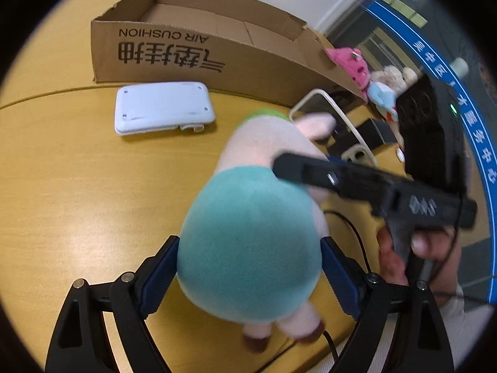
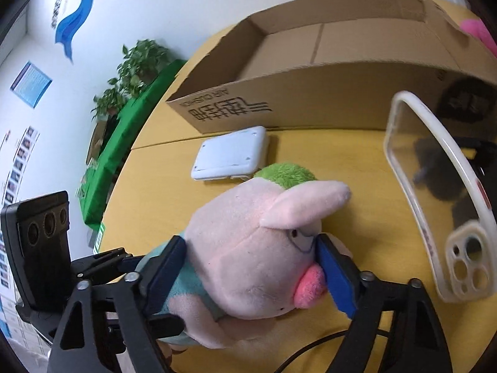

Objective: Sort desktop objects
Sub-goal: 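Grasp the pink pig plush with the right gripper and lift it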

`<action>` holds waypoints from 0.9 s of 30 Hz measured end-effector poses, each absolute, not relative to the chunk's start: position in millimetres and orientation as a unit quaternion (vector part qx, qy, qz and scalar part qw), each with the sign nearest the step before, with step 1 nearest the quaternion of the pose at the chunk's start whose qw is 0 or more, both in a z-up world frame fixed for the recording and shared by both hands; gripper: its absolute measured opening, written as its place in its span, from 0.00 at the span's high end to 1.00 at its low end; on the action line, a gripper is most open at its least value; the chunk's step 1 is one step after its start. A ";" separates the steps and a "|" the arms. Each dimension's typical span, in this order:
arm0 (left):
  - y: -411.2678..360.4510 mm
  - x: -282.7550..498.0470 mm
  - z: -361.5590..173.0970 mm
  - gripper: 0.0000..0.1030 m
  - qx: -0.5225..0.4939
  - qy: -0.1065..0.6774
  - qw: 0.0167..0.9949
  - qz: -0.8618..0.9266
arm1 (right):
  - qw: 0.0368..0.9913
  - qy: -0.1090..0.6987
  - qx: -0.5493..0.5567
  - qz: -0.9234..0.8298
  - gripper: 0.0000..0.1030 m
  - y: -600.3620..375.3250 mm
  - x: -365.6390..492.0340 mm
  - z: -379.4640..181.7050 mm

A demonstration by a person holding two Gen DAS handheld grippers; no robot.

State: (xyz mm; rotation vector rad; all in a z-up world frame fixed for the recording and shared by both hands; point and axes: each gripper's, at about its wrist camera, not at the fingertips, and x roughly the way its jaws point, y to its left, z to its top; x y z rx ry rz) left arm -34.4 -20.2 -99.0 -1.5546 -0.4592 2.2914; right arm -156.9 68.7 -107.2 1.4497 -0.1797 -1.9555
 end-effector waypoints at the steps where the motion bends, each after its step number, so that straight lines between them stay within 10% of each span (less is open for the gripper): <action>1: -19.0 -31.1 -97.5 0.17 -0.545 -0.153 0.176 0.805 | 0.347 -0.062 0.554 -0.754 0.27 59.8 -159.5 -108.3; 11: -27.4 -26.3 -116.9 0.18 -0.565 -0.210 0.187 0.776 | 0.368 -0.025 0.532 -0.762 0.26 81.6 -159.1 -99.2; 18: -4.4 -18.9 -120.2 0.28 -0.550 -0.181 0.178 0.795 | 0.339 -0.046 0.594 -0.728 0.03 109.5 -147.0 -113.6; 27: -2.7 -22.4 -94.7 0.41 -0.523 -0.155 0.144 0.826 | 0.377 -0.122 0.586 -0.707 0.41 110.7 -148.2 -105.8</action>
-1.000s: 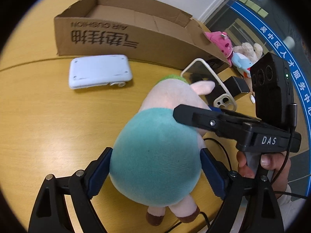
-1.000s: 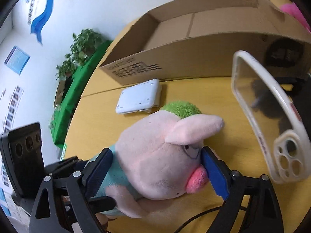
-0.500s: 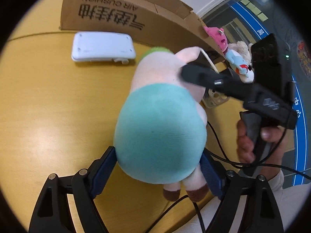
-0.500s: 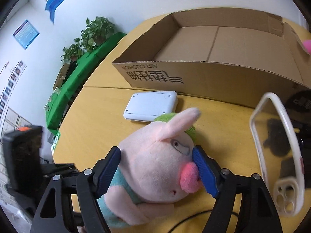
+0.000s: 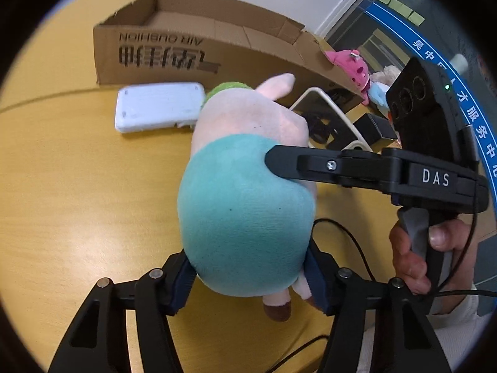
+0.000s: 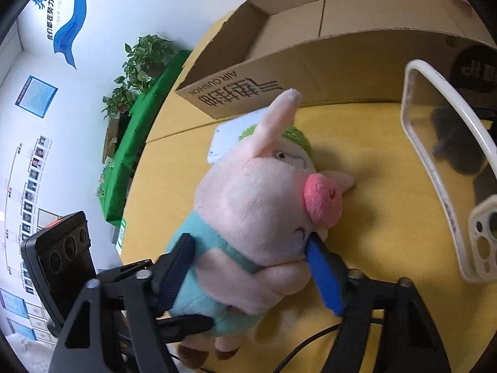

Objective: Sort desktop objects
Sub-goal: 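Grasp the pink pig plush with the right gripper and lift it, then carry the pig plush over the cardboard box and open the right gripper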

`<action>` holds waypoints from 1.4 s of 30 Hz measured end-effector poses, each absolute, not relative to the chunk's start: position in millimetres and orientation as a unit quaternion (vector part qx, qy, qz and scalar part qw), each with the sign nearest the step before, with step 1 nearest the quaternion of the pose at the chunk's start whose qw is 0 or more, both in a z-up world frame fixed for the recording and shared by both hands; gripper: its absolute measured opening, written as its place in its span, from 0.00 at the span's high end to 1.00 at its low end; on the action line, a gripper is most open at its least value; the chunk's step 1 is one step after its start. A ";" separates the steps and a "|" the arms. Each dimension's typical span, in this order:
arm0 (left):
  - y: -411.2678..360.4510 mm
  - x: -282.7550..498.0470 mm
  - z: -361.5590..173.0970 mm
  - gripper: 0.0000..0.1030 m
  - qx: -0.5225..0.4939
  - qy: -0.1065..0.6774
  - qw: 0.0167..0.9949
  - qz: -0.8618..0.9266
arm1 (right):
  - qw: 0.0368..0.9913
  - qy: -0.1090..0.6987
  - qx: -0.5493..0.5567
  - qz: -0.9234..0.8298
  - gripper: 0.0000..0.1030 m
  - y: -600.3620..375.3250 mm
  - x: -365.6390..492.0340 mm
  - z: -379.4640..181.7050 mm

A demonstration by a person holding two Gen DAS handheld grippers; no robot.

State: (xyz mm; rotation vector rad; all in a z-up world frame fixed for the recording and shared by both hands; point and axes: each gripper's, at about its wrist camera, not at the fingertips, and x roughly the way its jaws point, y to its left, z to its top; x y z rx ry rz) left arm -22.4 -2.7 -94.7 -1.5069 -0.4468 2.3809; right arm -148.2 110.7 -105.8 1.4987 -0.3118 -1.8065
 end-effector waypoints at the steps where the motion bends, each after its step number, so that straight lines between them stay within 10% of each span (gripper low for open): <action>1: -2.8 -27.8 -89.5 0.42 -0.515 -0.154 0.145 0.831 | 0.381 -0.116 0.577 -0.713 0.44 110.5 -146.9 -96.3; 22: -26.0 -129.6 95.4 0.42 -0.270 -0.090 0.107 0.953 | 0.434 0.000 0.331 -0.838 0.55 106.7 -224.7 176.9; 42: -111.9 -293.0 3.3 0.42 -0.366 -0.115 0.050 0.922 | 0.464 -0.004 0.440 -0.769 0.55 -25.0 -451.8 64.1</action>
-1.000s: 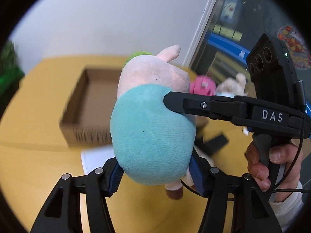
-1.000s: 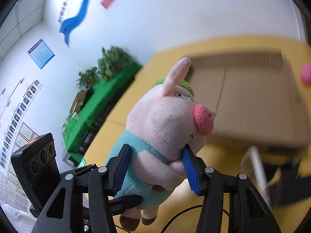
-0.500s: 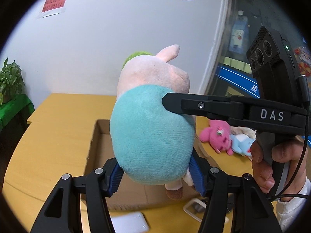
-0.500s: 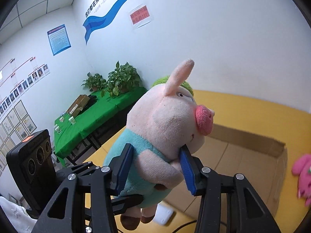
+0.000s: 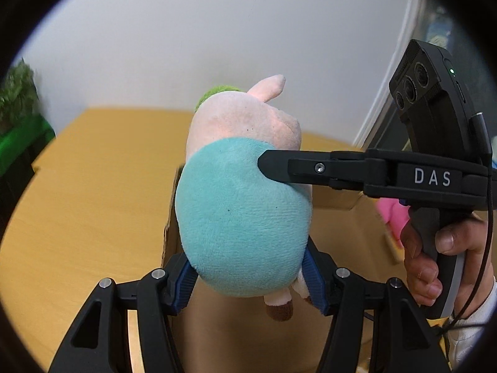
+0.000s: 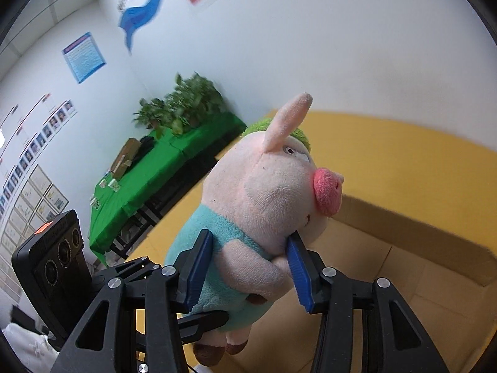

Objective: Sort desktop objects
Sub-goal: 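Carry the pig plush over the cardboard box and open the right gripper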

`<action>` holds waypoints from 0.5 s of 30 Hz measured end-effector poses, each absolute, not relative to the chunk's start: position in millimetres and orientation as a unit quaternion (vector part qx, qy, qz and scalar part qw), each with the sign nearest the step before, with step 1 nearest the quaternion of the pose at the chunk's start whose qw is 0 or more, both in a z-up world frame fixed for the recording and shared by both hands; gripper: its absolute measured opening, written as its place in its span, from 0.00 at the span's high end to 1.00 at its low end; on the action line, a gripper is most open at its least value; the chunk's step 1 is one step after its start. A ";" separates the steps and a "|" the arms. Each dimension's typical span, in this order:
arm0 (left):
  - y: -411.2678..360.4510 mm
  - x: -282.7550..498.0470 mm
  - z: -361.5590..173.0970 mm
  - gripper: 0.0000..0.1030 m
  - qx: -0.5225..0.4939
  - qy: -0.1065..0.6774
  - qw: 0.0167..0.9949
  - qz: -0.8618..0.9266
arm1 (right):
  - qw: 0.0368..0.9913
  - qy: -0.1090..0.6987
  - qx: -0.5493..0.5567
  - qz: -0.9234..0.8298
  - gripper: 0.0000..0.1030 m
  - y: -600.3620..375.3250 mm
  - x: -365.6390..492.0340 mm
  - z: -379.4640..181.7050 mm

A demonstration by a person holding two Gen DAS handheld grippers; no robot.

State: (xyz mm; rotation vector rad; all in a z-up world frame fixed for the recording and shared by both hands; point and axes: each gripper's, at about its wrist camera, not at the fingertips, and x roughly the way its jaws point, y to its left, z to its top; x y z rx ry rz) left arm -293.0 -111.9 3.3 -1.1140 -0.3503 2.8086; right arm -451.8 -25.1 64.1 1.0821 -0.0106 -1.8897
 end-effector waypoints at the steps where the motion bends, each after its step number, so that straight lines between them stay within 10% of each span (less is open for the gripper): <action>1: -116.2 -303.1 -8.4 0.42 -0.382 -0.118 0.049 0.915 | 0.461 -0.013 0.454 -0.762 0.55 -28.9 -466.8 44.2; 15: -138.0 -325.9 -75.3 0.34 -0.506 -0.146 0.016 0.850 | 0.438 -0.088 0.521 -0.727 0.55 -50.0 -538.8 -98.3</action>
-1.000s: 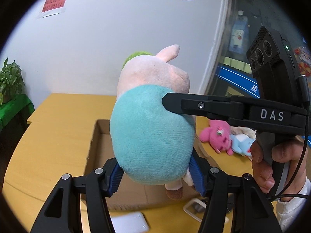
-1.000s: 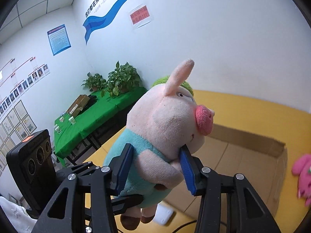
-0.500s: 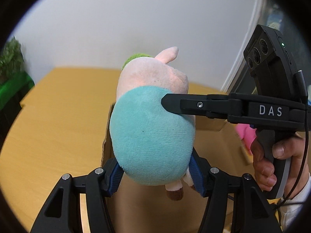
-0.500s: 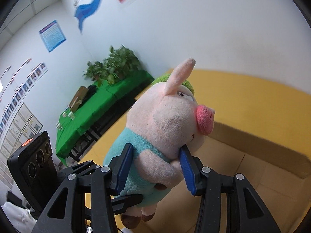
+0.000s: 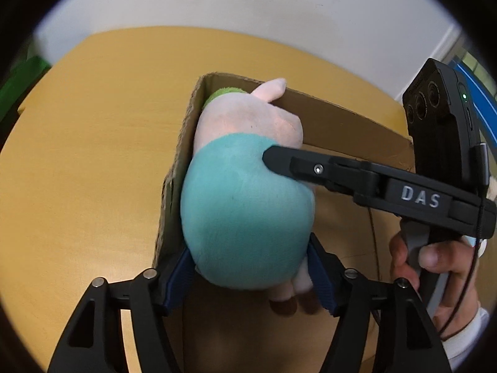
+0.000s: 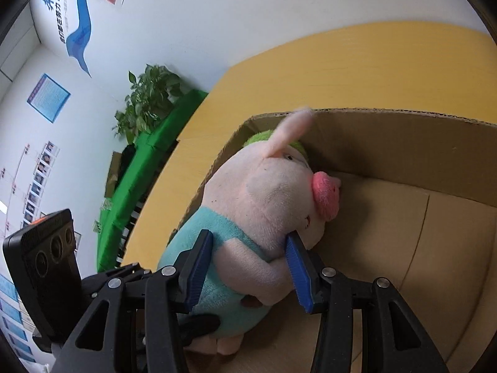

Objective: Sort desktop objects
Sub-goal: 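Carry the pig plush over the cardboard box and open the right gripper, then move the right gripper to the white phone case and grasp it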

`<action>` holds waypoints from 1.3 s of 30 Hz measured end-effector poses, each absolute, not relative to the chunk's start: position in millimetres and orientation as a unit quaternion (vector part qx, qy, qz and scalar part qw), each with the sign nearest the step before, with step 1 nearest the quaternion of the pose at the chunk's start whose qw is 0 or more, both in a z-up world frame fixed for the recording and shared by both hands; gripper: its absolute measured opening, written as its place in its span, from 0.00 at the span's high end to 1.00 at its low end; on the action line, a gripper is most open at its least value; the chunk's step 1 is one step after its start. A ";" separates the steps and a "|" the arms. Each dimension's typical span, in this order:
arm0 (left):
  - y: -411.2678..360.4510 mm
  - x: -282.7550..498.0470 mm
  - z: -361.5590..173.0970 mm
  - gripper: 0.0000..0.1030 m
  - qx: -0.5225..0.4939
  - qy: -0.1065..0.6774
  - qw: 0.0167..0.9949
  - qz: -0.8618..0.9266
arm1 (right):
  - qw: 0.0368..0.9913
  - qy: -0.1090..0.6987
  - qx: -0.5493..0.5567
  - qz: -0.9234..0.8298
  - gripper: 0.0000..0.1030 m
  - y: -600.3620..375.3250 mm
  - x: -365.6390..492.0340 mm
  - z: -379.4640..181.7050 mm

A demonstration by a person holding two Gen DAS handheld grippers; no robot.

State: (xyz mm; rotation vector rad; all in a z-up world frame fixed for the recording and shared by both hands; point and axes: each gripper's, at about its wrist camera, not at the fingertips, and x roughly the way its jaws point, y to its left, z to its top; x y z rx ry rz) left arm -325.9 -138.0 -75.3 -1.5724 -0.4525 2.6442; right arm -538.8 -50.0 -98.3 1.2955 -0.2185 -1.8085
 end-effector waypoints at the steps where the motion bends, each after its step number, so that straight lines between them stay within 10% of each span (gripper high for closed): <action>1: -137.8 -315.5 -72.3 0.33 -0.502 -0.142 0.014 0.853 | 0.439 -0.075 0.514 -0.733 0.55 -55.5 -537.0 -96.5; 21: -132.0 -200.4 -13.4 0.34 -0.464 -0.063 -0.002 0.884 | 0.422 -0.021 0.438 -0.794 0.53 -42.4 -486.2 -22.9; 27: -132.4 -153.9 41.8 0.34 -0.382 -0.047 -0.055 0.921 | 0.410 0.011 0.336 -0.848 0.02 25.5 -394.0 111.4; 39: -60.0 -105.2 70.5 0.24 -0.300 -0.042 -0.067 0.951 | 0.280 0.061 0.231 -0.930 0.00 151.4 -162.5 159.2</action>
